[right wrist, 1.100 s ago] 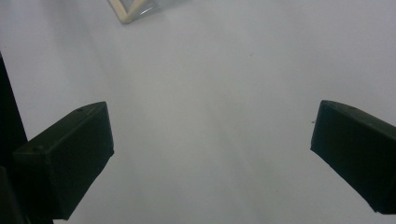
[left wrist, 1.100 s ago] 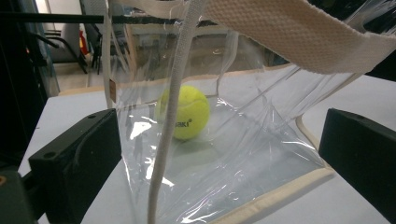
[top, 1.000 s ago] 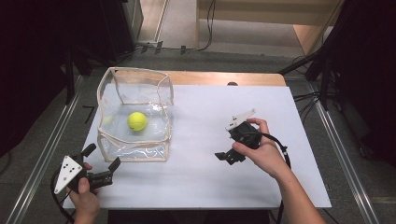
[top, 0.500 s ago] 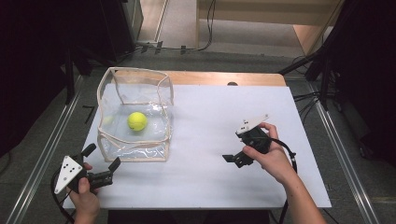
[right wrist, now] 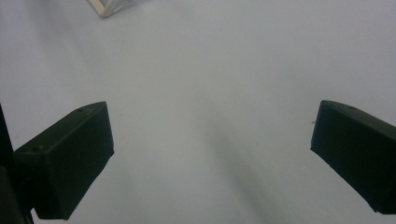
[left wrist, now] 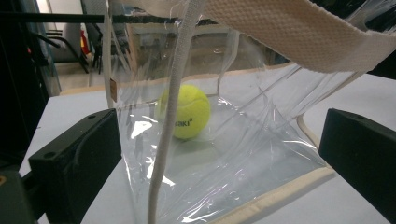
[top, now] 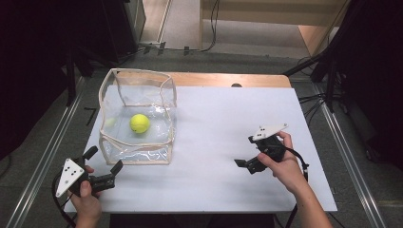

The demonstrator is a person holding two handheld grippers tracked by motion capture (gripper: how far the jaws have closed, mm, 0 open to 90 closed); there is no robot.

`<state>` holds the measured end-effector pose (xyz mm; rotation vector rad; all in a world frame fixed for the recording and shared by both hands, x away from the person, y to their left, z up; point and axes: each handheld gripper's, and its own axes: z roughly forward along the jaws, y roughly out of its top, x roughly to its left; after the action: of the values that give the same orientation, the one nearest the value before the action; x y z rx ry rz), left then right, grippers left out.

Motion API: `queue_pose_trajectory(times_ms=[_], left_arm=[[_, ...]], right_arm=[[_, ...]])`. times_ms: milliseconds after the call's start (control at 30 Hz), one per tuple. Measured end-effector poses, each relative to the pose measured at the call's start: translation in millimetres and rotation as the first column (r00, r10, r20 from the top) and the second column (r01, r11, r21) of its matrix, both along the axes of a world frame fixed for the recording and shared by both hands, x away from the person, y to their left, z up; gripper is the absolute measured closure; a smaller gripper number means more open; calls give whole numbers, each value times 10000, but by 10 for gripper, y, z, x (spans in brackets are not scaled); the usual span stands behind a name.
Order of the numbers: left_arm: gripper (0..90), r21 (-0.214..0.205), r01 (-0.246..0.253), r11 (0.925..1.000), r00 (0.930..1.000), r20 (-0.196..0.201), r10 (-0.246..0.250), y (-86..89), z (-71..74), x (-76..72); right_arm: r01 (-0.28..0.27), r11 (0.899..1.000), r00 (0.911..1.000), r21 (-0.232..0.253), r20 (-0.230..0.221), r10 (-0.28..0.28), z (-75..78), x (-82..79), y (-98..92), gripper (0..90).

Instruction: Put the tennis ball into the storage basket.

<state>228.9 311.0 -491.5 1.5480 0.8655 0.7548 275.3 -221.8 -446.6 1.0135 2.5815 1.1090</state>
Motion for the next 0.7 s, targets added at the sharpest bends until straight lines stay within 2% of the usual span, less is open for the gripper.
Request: queue_pose_trajectory(times_ms=[300, 700], left_arm=[[0, 12, -1, 10000, 10000, -1, 1, -6, 0, -1], [0, 29, -19, 10000, 10000, -10, 19, -7, 1, -2]], right_arm=[[341, 9986, 9989, 403, 311, -354, -72, -84, -135, 0], [802, 9914, 9931, 1035, 771, -884, -167, -184, -306, 0]])
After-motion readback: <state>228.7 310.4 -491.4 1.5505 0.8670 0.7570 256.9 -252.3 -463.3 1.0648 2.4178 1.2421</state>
